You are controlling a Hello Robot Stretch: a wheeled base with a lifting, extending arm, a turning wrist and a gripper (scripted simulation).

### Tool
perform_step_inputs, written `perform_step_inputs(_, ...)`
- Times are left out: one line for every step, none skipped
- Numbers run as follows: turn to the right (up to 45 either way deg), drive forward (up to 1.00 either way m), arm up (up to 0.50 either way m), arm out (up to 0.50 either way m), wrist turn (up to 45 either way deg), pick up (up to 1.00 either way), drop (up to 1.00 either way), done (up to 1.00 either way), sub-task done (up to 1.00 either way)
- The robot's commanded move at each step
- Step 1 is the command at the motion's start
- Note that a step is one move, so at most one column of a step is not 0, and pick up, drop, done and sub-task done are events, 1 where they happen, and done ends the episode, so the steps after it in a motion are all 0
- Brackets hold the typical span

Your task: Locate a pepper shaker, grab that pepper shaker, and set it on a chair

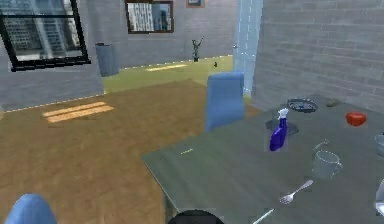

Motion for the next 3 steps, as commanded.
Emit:
perform_step_inputs(-45.0,0.00,0.00,0.00,0.0,0.00,0.00,0.00,0.00)
perform_step_inputs(-36.0,0.00,0.00,0.00,0.0,0.00,0.00,0.00,0.00)
perform_step_inputs(0.0,0.00,0.00,0.22,0.0,0.00,0.00,0.00,0.00)
